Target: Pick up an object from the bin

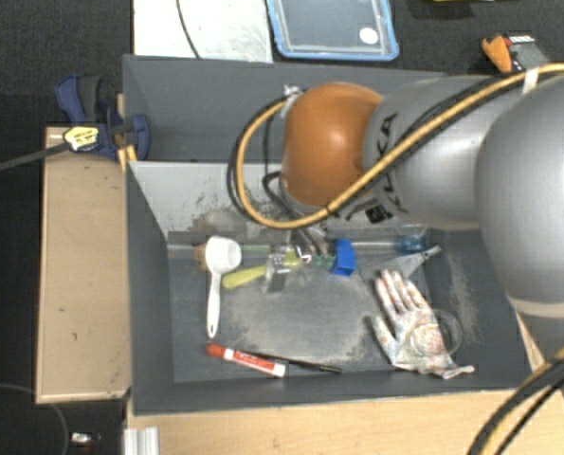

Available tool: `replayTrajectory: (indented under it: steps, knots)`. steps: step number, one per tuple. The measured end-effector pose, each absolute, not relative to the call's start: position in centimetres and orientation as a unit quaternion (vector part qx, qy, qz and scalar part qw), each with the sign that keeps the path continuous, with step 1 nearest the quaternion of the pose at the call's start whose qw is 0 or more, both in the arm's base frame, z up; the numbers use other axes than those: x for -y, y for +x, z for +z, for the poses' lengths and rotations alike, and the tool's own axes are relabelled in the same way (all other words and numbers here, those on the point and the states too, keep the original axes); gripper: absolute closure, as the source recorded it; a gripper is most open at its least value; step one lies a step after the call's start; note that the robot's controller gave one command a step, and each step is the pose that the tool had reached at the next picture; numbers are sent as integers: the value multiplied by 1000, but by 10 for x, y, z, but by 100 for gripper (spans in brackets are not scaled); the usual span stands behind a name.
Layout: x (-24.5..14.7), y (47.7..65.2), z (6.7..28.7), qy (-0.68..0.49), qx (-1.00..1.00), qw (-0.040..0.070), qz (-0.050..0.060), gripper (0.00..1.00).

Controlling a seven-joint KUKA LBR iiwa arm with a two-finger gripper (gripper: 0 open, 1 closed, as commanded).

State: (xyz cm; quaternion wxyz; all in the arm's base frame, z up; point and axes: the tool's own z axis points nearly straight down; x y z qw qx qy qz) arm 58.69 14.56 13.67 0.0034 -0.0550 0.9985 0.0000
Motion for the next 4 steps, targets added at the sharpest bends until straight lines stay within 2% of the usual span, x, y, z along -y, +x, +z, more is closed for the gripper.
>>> replayTrajectory:
  steps: [1,2,3,4]
  knots:
    - [-157,590,67,-122,-993,7,1,0]
    - [-160,586,71,11,-1000,9,2,100]
    - [-160,586,71,11,-1000,9,2,100]
    - [-160,584,104,12,-1000,7,2,100]
